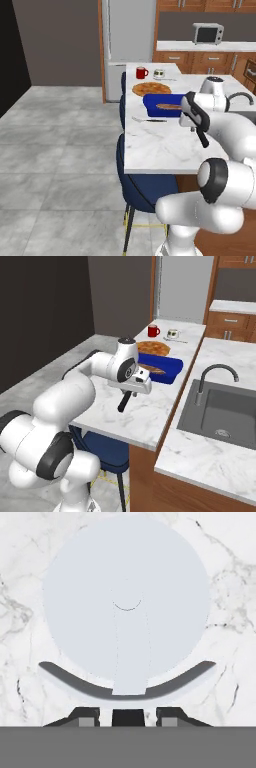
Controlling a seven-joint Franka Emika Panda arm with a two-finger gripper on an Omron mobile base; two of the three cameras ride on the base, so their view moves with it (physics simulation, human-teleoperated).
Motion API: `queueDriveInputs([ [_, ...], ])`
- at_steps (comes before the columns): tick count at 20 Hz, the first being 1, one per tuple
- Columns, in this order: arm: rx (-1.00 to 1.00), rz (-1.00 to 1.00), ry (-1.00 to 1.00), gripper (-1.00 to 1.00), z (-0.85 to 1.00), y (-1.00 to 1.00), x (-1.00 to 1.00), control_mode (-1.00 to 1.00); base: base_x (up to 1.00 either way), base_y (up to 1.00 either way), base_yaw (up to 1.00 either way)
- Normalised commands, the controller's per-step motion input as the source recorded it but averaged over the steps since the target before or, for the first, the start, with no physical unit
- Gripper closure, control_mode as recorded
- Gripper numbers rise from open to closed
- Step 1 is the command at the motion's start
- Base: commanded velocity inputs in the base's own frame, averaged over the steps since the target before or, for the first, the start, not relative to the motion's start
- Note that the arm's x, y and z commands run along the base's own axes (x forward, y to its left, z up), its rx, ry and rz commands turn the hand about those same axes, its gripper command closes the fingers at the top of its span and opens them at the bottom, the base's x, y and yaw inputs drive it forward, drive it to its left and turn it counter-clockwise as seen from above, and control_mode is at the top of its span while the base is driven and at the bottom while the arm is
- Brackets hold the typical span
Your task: Take the pizza cutter from the drawer on the left and place it on the dining counter for cutting.
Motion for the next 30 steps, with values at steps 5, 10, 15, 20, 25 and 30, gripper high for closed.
queueDriveInputs([
  [5, 0.0, 0.0, 0.0, 1.0, -0.16, -0.01, 0.31, -1.0, 0.0, 0.0, 0.0],
  [10, 0.0, 0.0, 0.0, 1.0, -0.22, 0.0, 0.29, -1.0, 0.0, 0.0, 0.0],
  [15, 0.0, 0.0, 0.0, 1.0, -0.27, -0.07, 0.2, -1.0, 0.0, 0.0, 0.0],
  [20, 0.0, 0.0, 0.0, 1.0, -0.31, -0.09, 0.21, -1.0, 0.0, 0.0, 0.0],
  [25, 0.0, 0.0, 0.0, 1.0, -0.33, -0.06, 0.21, -1.0, 0.0, 0.0, 0.0],
  [30, 0.0, 0.0, 0.0, 1.0, -0.3, -0.05, 0.19, -1.0, 0.0, 0.0, 0.0],
])
